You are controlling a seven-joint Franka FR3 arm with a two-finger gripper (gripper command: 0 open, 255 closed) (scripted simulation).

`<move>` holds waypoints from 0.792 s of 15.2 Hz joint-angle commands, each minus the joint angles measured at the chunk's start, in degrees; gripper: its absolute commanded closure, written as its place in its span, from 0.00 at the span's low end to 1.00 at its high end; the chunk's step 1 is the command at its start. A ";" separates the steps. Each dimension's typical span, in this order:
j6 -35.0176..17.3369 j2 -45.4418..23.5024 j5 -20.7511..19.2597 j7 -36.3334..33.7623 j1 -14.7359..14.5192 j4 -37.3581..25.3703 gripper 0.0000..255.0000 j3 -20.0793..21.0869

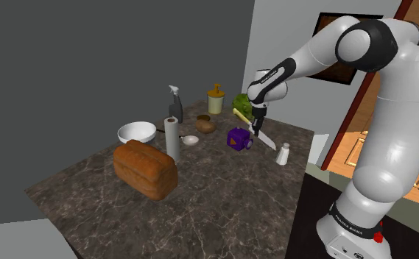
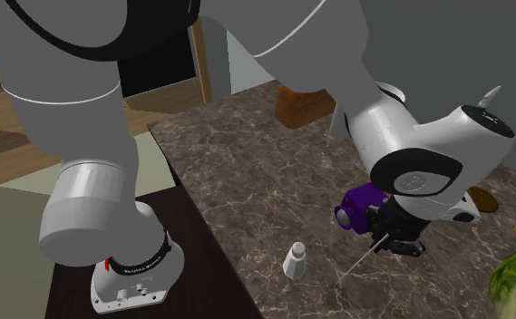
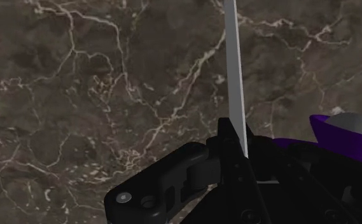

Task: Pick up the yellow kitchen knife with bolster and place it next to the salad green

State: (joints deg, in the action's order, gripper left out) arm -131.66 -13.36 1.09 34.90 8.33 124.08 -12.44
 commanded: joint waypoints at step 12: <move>-3.55 -3.23 0.89 0.53 0.31 0.54 0.00 0.30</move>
State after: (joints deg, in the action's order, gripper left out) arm -135.21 -16.58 1.97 35.43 8.65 124.62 -12.15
